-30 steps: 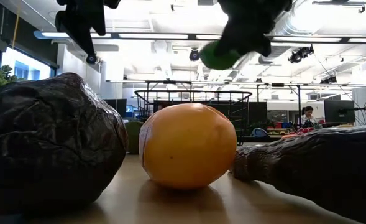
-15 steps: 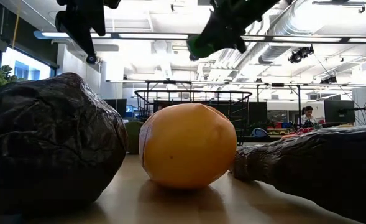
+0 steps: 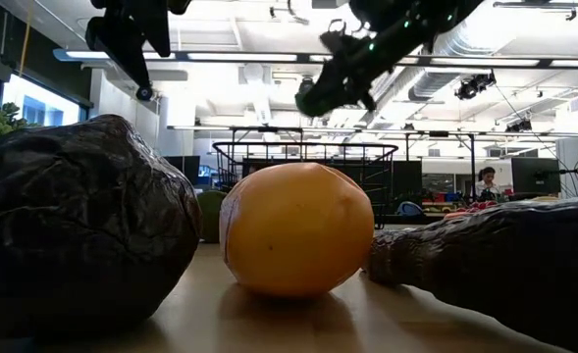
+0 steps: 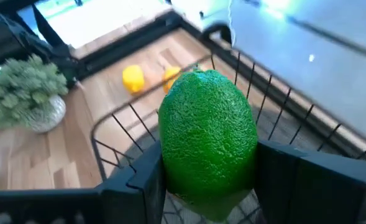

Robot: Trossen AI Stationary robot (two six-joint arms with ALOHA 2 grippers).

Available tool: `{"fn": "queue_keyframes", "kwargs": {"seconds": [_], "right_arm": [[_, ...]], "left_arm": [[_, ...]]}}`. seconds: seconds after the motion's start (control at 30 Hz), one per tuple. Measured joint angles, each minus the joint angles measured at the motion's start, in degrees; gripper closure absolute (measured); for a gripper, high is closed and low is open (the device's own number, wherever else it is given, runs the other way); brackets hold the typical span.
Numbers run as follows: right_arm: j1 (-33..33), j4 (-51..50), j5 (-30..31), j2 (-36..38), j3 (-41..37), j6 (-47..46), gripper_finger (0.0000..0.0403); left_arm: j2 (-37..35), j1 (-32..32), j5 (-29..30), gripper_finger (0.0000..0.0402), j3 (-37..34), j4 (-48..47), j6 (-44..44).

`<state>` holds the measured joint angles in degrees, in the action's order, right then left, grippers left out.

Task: Build produce basket
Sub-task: Put the green lime into the wire basket

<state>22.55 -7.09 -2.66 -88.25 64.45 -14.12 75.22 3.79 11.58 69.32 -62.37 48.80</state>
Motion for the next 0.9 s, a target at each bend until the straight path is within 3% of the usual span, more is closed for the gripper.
{"fn": "queue_keyframes", "kwargs": {"seconds": [0.6,0.9], "right_arm": [[0.3,1.85,-5.75,-11.12,0.0,-0.84,0.023],[0.3,1.84,-6.68,-12.11,0.0,1.26,0.0227]], "left_arm": [[0.0,0.0,-0.02,0.0052,0.0,0.76,0.08],[0.0,0.45,-4.53,0.0052,0.0,2.99,3.39]]}}
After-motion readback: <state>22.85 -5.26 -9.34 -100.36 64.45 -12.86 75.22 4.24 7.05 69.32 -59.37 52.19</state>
